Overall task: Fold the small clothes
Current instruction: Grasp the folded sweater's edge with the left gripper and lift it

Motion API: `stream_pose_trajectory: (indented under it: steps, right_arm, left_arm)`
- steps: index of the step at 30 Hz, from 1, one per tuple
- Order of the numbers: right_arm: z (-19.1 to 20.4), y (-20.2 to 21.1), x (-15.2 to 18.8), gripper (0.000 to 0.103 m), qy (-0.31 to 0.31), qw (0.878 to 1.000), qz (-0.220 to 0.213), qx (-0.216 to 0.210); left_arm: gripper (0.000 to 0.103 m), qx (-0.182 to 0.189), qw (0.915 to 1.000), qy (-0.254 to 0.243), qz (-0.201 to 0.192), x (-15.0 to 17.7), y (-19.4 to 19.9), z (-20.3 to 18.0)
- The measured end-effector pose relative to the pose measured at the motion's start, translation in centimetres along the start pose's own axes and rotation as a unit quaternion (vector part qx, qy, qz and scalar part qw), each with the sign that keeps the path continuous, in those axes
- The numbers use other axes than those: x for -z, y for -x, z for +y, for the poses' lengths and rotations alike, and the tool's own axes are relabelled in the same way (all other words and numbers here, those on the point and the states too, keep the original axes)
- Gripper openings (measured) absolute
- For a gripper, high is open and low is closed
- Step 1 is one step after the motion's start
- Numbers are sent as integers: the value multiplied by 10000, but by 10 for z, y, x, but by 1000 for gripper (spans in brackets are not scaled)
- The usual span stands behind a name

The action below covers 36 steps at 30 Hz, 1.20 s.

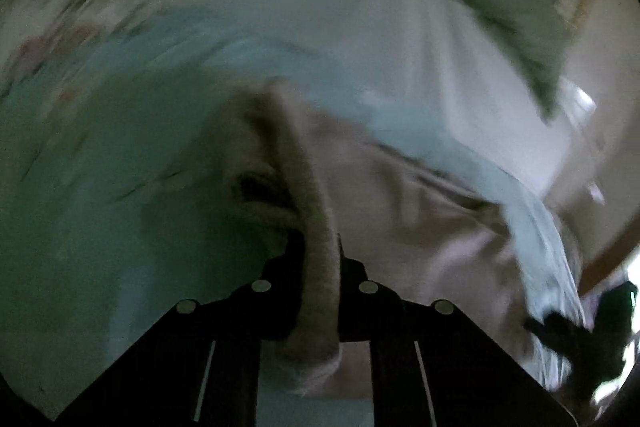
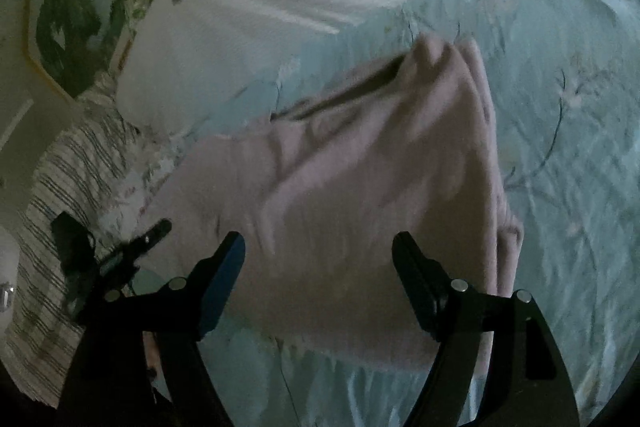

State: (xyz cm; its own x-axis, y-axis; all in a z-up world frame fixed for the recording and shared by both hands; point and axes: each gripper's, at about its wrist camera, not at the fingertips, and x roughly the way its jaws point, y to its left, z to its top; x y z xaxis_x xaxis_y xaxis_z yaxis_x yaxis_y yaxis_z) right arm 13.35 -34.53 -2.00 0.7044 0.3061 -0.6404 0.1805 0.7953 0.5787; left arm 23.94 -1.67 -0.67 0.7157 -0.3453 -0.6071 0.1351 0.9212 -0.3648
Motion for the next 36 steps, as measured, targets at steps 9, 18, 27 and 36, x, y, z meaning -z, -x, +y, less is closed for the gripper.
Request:
stream_pose_trajectory:
  steps: [9, 18, 27, 36]
  right_arm:
    - [-4, -17, -41, 77, -72, 9996, 51, -264]
    - [28, -109, -71, 77, 279, 9934, 969, -543]
    - [44, -197, -88, 29, 54, 9873, 1547, -361]
    - [35, -98, -124, 13, 194, 9948, 546, -834]
  left_arm:
    - [10, 228, 9843, -1697, 426, 48, -41, -119]
    - [10, 402, 9829, -1681, 634, 61, -52, -112]
    - [10, 577, 9831, -1636, 592, 59, -46, -112]
    - [10, 1014, 9773, -1791, 500, 54, -14, -136]
